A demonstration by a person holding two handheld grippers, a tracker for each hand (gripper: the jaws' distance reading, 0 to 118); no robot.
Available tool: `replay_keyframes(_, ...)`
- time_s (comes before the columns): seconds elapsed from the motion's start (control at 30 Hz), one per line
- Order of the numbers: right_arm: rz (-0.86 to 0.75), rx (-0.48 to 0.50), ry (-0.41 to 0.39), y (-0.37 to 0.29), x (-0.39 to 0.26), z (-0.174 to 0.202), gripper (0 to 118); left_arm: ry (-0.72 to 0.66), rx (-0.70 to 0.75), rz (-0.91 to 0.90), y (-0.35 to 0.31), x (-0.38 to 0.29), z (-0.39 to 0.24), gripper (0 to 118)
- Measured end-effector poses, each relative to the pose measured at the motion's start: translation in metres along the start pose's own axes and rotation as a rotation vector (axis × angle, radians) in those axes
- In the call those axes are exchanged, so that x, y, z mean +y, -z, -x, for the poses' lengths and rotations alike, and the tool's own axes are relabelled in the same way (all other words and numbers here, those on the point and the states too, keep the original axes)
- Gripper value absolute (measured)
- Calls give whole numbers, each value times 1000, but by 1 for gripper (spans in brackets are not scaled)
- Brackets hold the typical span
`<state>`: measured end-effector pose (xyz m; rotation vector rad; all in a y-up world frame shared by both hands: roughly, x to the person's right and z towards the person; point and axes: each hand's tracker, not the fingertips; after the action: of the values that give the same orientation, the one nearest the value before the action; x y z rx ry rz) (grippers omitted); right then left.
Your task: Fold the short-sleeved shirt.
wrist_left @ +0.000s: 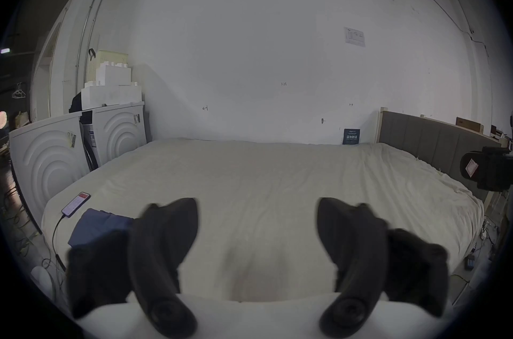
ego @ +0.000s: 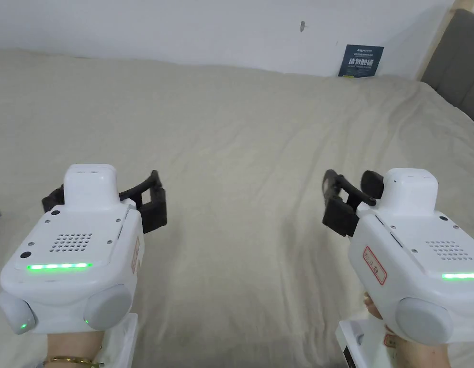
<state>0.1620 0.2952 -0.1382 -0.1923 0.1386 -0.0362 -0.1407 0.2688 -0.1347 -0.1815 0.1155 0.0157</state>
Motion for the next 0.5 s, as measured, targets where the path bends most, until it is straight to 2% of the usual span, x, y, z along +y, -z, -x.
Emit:
replay_keyframes(0.07,6,-6,0,0,1,2,106,1,12,-17,-2,1,-1,100)
replay_keyframes(0.13,-6,-36,-18,-1,1,6,113,16,16,-24,-3,1,-1,106)
replay_keyframes(0.17,-8,-44,-25,-1,0,5,118,27,17,-28,-3,1,-1,113)
replay_keyframes(0.23,-4,-45,-27,-1,1,5,118,49,12,-40,-6,1,-2,118)
replay_keyframes(0.5,17,-25,-23,2,1,7,118,78,4,-35,-7,0,-6,118)
